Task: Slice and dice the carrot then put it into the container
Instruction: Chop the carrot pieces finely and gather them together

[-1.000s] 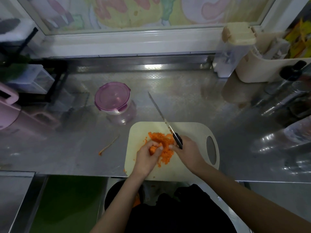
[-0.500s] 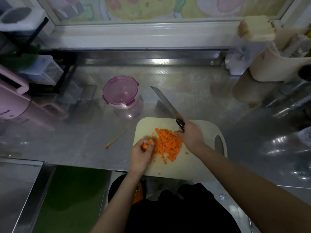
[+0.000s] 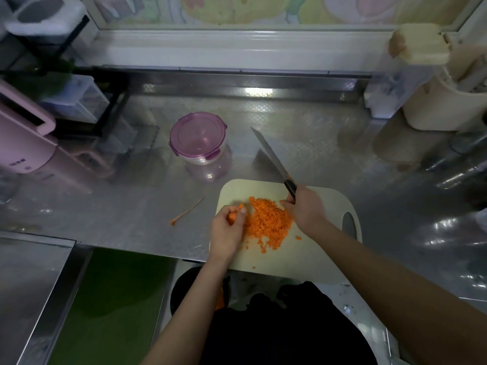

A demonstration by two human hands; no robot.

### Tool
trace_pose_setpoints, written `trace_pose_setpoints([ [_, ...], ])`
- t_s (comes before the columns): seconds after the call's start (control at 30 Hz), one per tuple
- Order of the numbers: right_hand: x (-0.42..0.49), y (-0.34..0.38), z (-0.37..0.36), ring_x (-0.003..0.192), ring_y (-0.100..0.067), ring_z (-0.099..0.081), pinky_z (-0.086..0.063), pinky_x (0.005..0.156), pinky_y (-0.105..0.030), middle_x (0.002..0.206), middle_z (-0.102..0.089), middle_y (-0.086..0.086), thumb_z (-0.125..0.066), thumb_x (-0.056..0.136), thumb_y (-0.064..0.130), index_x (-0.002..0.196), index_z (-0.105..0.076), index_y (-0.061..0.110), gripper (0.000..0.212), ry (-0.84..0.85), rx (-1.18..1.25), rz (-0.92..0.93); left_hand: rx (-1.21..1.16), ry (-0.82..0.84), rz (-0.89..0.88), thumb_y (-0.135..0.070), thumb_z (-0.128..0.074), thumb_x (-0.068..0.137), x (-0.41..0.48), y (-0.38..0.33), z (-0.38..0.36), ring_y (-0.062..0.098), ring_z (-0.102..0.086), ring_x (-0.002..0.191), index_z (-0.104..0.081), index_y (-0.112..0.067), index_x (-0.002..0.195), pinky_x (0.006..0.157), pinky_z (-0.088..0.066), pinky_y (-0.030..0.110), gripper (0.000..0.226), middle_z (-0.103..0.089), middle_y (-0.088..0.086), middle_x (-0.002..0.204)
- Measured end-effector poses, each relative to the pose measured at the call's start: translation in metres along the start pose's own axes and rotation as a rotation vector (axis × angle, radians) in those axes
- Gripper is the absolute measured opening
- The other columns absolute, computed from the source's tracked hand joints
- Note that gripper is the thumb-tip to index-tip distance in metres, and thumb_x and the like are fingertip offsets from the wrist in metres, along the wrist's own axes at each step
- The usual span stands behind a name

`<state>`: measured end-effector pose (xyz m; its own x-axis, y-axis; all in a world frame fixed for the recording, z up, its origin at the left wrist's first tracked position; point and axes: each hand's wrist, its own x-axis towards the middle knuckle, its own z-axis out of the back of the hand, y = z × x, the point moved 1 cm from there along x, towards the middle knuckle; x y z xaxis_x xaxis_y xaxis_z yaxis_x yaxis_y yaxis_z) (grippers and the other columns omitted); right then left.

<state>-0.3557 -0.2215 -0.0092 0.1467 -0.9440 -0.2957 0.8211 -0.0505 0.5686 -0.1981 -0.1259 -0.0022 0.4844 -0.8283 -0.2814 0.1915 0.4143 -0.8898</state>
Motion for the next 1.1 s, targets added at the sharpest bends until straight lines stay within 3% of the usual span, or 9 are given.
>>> trace_pose_setpoints([
  [0.17,-0.012,0.011,0.011,0.067,-0.009,-0.057,-0.038,0.055,-0.009,0.07,-0.059,0.004,-0.072,0.082,0.021,0.081,-0.061,0.005,0.02,-0.064,0.323,0.03,-0.014,0.036,0.039,-0.031,-0.057,0.091,0.0,0.001,-0.01,0.016,-0.056,0.068,-0.058,-0.025,0.076,0.076,-0.052,0.042,0.016,-0.058,-0.007,0.068],
  [0.23,-0.02,0.021,0.011,0.065,-0.003,-0.056,-0.037,0.056,-0.006,0.07,-0.061,0.005,-0.073,0.08,0.023,0.081,-0.066,0.005,0.019,-0.047,0.339,0.075,-0.013,0.073,0.035,-0.03,-0.056,0.092,-0.002,-0.001,-0.015,0.014,-0.056,0.067,-0.058,-0.023,0.078,0.075,-0.051,0.038,0.016,-0.059,-0.005,0.069],
  [0.37,-0.035,0.033,0.001,0.075,-0.011,-0.061,-0.041,0.064,-0.017,0.084,-0.068,-0.002,-0.072,0.08,0.018,0.093,-0.062,0.006,0.02,0.011,0.367,0.096,-0.086,0.118,0.019,-0.022,-0.054,0.094,-0.011,-0.009,-0.022,0.003,-0.053,0.052,-0.057,-0.016,0.083,0.062,-0.047,0.021,0.013,-0.059,-0.003,0.063],
  [0.53,-0.042,0.034,-0.006,0.078,-0.015,-0.06,-0.04,0.068,-0.019,0.081,-0.065,0.001,-0.068,0.083,0.018,0.088,-0.059,0.011,0.012,0.058,0.28,0.155,-0.083,0.116,0.009,-0.025,-0.054,0.094,-0.019,-0.005,-0.016,0.009,-0.056,0.065,-0.059,-0.021,0.08,0.071,-0.048,0.027,0.015,-0.06,-0.006,0.067],
  [0.63,-0.048,0.035,-0.004,0.075,-0.018,-0.063,-0.05,0.072,-0.029,0.082,-0.066,-0.004,-0.068,0.085,0.023,0.084,-0.054,0.015,0.016,0.109,0.297,0.178,-0.113,0.091,0.034,-0.023,-0.052,0.095,-0.023,0.0,-0.007,0.011,-0.054,0.064,-0.058,-0.019,0.079,0.065,-0.05,0.027,0.017,-0.057,-0.003,0.068],
  [0.77,-0.07,0.041,-0.004,0.067,-0.013,-0.055,-0.041,0.064,-0.027,0.072,-0.058,0.002,-0.065,0.087,0.035,0.081,-0.055,0.016,0.022,0.151,0.324,0.21,-0.102,-0.063,0.085,-0.019,-0.048,0.097,-0.026,0.013,0.016,0.014,-0.054,0.061,-0.056,-0.017,0.08,0.063,-0.049,0.03,0.019,-0.056,0.002,0.067],
  [0.87,-0.089,0.044,-0.014,0.052,-0.013,-0.046,-0.035,0.054,-0.028,0.058,-0.047,0.002,-0.05,0.094,0.042,0.063,-0.044,0.021,0.038,0.284,0.404,0.131,-0.024,-0.205,0.103,-0.021,-0.046,0.098,-0.032,0.026,0.03,0.021,-0.058,0.068,-0.055,-0.013,0.085,0.069,-0.046,0.035,0.018,-0.058,0.0,0.068],
  [0.97,-0.097,0.043,-0.031,0.049,-0.015,-0.041,-0.033,0.055,-0.027,0.055,-0.042,0.001,-0.042,0.096,0.048,0.06,-0.041,0.021,0.044,0.383,0.422,0.06,-0.013,-0.32,0.138,-0.023,-0.045,0.098,-0.038,0.033,0.033,0.023,-0.06,0.072,-0.055,-0.01,0.09,0.066,-0.044,0.032,0.018,-0.057,-0.002,0.07],
  [1.1,-0.104,0.037,-0.044,0.044,-0.013,-0.04,-0.033,0.047,-0.024,0.053,-0.04,0.002,-0.039,0.097,0.049,0.062,-0.039,0.021,0.044,0.481,0.409,-0.005,-0.023,-0.346,0.122,-0.023,-0.047,0.097,-0.042,0.036,0.032,0.02,-0.058,0.074,-0.056,-0.01,0.088,0.066,-0.045,0.029,0.018,-0.058,0.0,0.075],
])
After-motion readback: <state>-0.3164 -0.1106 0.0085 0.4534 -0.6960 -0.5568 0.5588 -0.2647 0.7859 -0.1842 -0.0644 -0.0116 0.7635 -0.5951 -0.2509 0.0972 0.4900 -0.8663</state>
